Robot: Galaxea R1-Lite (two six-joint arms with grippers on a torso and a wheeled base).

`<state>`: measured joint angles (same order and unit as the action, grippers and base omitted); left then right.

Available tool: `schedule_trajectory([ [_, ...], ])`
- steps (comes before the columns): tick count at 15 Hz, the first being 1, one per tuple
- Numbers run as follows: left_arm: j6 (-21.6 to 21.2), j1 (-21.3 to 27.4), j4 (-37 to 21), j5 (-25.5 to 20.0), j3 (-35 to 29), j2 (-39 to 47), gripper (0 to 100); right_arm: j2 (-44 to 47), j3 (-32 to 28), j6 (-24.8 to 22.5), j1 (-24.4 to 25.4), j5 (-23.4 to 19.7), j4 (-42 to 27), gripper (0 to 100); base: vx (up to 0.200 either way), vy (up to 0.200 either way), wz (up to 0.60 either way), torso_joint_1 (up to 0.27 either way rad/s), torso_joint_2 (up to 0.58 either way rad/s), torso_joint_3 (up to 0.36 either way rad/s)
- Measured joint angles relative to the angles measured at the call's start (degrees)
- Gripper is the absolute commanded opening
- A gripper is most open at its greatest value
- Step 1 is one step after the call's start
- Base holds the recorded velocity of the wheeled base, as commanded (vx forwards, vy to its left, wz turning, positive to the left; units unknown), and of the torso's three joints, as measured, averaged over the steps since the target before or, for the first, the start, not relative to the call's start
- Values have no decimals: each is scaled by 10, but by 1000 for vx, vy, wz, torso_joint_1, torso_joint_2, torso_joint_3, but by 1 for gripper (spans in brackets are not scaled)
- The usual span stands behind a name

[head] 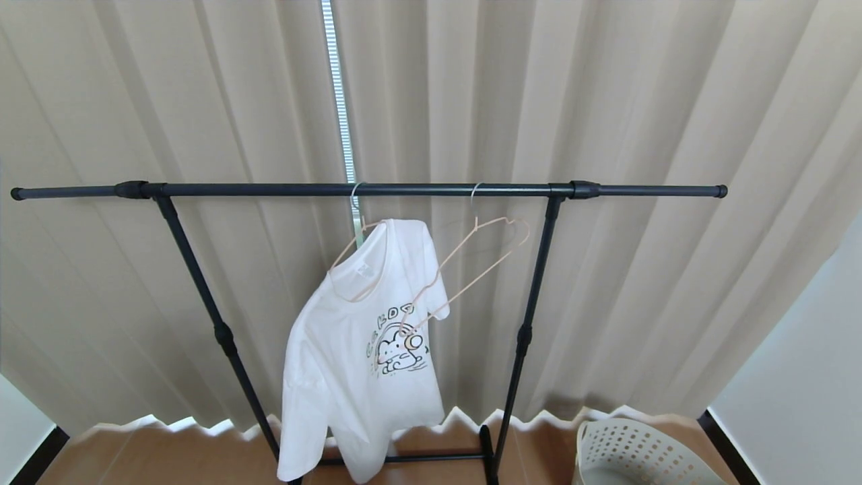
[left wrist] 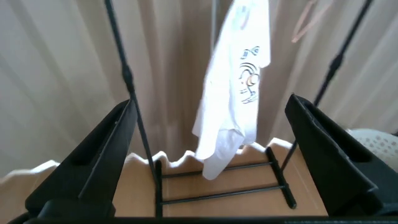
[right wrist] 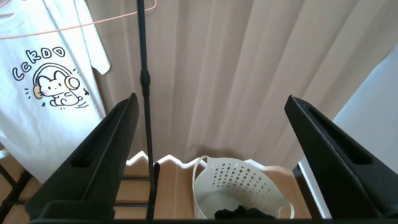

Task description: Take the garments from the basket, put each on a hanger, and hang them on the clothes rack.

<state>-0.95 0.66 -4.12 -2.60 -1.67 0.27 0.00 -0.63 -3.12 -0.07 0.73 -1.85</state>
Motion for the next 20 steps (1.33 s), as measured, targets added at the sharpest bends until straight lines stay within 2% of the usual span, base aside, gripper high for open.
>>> schedule_trajectory([
  [4, 6, 0, 2, 0, 1, -1, 100, -1, 0, 7, 0, -48, 0, 100, 0, 0, 0, 0, 0, 0],
  [9, 6, 0, 2, 0, 1, -2, 100, -1, -1, 8, 0, -49, -1, 100, 0, 0, 0, -20, 41, 24],
  [20, 6, 0, 2, 0, 1, -2, 100, -1, -1, 17, 0, -47, -1, 100, 0, 0, 0, -148, 334, 186],
])
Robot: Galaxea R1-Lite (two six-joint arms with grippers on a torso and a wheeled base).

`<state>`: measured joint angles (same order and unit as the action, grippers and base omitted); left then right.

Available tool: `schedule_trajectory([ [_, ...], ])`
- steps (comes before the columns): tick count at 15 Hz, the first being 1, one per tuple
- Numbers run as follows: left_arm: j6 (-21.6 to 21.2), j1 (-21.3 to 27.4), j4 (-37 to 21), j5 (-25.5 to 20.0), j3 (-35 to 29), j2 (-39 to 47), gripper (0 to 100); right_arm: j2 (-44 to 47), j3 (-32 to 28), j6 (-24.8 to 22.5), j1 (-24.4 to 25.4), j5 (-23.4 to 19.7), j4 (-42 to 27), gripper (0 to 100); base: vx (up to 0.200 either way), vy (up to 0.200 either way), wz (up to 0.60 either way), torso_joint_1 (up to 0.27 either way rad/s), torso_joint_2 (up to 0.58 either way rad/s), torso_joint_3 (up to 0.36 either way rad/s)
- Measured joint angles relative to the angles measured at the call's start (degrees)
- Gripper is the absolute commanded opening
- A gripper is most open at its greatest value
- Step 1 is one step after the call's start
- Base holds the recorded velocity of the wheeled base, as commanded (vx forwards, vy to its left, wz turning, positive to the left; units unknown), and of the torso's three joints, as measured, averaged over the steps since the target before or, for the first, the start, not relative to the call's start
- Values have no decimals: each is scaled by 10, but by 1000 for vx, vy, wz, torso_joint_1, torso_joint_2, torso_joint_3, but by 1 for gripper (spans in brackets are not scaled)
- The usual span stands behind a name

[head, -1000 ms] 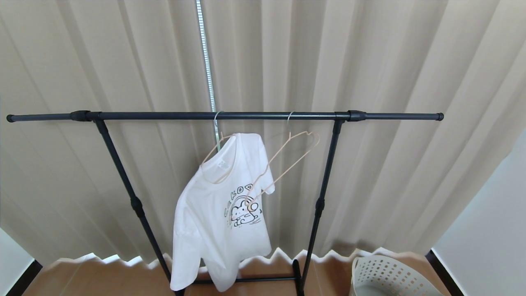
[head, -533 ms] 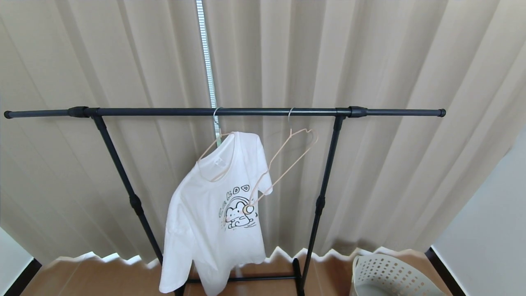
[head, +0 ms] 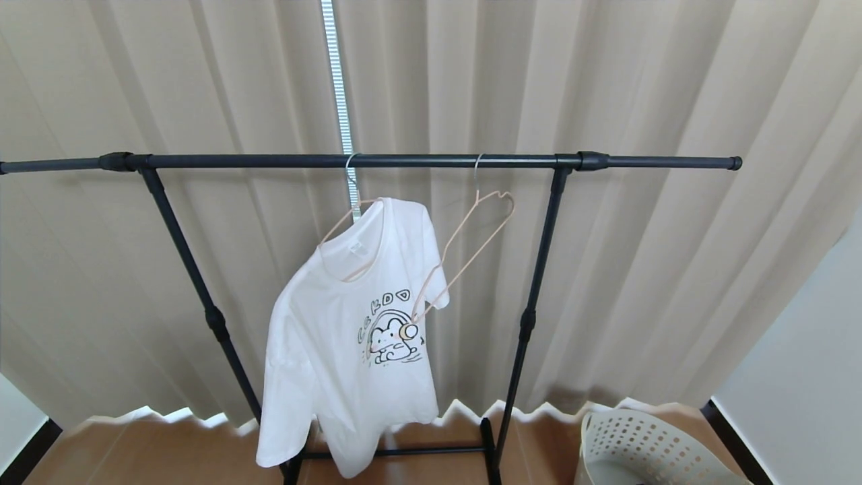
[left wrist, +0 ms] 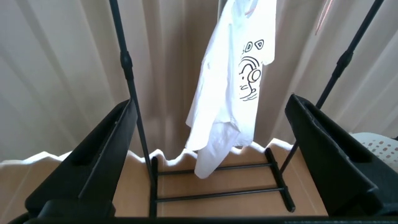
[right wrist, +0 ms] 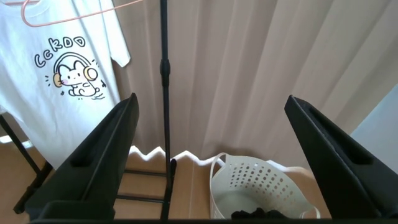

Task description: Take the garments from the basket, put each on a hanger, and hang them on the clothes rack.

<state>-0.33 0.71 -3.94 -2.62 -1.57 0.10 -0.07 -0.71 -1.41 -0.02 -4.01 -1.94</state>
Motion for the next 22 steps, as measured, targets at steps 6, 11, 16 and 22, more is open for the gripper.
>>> schedule_trajectory([
  [6, 0, 0, 0, 0, 0, 0, 100, 0, 0, -1, 0, 0, 0, 100, 0, 0, 0, -158, 374, 216],
  [11, 0, 0, 0, 0, 0, 0, 100, 0, 0, -1, 0, 0, 0, 100, 0, 0, 0, -206, 503, 299],
  [16, 0, 0, 0, 0, 0, 0, 100, 0, 0, -1, 0, 0, 0, 100, 0, 0, 0, -203, 538, 331],
  [22, 0, 0, 0, 0, 0, 0, 100, 0, 0, -1, 0, 0, 0, 100, 0, 0, 0, -165, 509, 339],
])
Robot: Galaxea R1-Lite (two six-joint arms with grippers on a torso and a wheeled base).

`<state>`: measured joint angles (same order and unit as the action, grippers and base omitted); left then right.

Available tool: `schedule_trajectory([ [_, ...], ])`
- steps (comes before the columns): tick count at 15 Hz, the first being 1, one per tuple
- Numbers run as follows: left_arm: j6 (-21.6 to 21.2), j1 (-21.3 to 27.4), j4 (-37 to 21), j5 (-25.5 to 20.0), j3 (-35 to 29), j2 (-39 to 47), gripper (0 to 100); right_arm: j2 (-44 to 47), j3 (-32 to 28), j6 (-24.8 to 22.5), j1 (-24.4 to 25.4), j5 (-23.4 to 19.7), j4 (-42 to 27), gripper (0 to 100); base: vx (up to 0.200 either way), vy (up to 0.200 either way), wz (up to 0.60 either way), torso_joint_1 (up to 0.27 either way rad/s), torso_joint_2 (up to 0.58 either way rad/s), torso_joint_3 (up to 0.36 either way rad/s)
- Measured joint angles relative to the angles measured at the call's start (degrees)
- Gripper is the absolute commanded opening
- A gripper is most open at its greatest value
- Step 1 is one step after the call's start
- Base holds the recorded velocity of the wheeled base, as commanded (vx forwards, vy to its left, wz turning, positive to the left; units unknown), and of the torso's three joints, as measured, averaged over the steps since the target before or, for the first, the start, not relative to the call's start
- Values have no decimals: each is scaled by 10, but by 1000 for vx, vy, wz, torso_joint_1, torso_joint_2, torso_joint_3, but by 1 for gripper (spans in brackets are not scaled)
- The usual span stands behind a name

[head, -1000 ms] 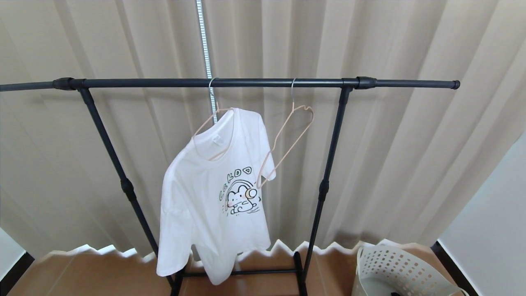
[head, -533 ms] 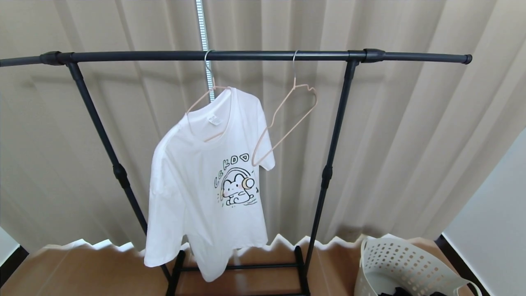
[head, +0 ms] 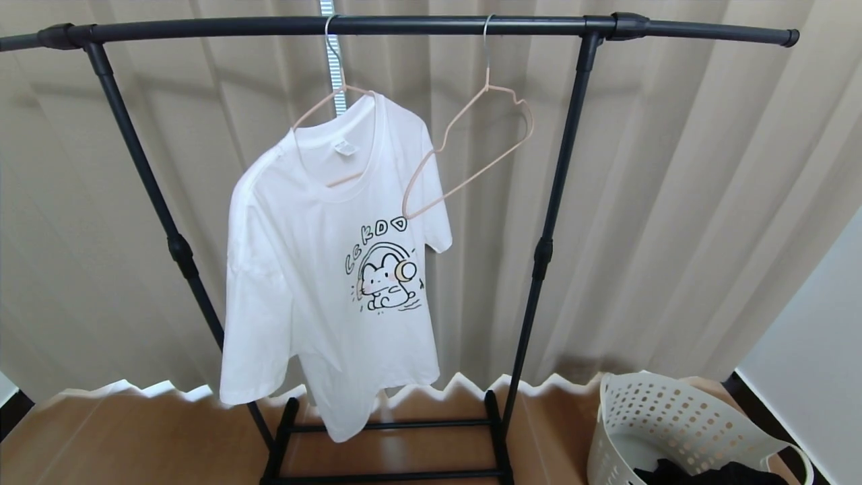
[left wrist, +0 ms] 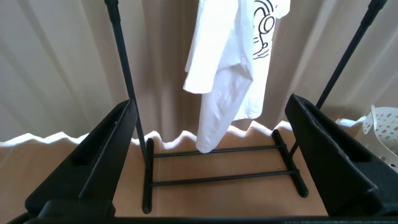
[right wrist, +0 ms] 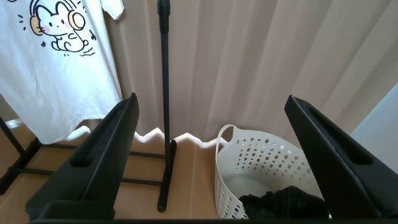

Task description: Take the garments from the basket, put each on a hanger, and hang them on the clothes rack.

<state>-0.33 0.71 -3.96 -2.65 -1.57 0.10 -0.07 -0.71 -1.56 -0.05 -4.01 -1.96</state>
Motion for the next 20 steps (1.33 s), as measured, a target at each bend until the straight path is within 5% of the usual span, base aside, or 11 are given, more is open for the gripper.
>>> schedule_trajectory([
  [12, 0, 0, -1, 0, 0, 0, 100, 0, 0, 0, 0, 0, 0, 100, 0, 0, 0, -81, 444, 363],
  [20, 1, 0, 0, 0, 0, 0, 100, 0, 0, 0, 0, 0, 1, 100, 0, 0, -450, 1, 46, 44],
])
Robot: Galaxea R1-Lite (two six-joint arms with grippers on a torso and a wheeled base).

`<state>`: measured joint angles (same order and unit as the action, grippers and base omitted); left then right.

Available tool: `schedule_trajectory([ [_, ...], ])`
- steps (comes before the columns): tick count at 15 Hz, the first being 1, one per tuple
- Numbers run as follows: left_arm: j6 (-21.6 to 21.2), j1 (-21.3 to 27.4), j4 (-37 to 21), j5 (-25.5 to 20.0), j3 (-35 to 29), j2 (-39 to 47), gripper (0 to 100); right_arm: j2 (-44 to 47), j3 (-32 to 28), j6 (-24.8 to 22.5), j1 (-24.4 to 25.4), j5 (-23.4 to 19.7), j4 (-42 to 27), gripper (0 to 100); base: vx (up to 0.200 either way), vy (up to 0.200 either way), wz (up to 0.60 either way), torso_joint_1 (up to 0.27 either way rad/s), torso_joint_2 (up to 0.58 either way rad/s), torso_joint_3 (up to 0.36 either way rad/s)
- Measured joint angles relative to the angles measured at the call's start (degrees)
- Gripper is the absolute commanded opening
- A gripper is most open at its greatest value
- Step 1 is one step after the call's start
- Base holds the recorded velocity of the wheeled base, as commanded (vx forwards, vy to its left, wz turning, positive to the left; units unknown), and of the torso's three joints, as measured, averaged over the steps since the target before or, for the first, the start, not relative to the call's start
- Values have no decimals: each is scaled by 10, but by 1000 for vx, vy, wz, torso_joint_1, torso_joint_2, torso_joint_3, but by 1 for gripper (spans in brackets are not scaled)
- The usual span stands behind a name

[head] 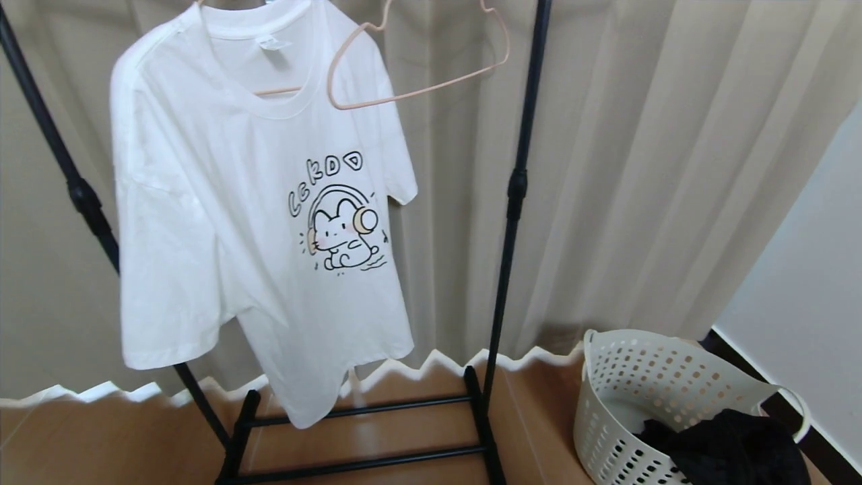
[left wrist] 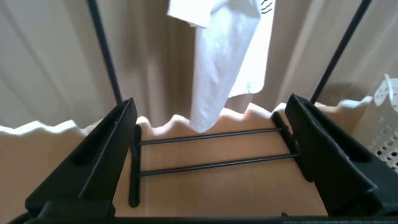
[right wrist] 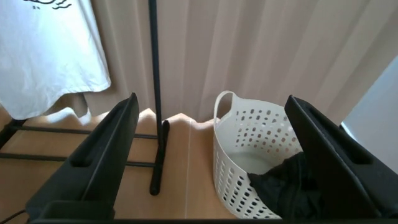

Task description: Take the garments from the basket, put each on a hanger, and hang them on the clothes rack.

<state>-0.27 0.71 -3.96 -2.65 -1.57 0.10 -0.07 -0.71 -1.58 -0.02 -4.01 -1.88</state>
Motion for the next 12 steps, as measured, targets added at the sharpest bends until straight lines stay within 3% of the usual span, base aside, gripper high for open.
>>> schedule_trajectory([
  [2, 0, 0, 0, 0, 0, 0, 100, 0, 0, 0, 0, 0, 0, 100, 0, 0, -300, 1, 4, 1],
  [12, 0, 0, 0, 0, 0, 0, 100, 0, 0, 1, 0, 0, -1, 100, 0, -200, 0, 0, 2, 3],
])
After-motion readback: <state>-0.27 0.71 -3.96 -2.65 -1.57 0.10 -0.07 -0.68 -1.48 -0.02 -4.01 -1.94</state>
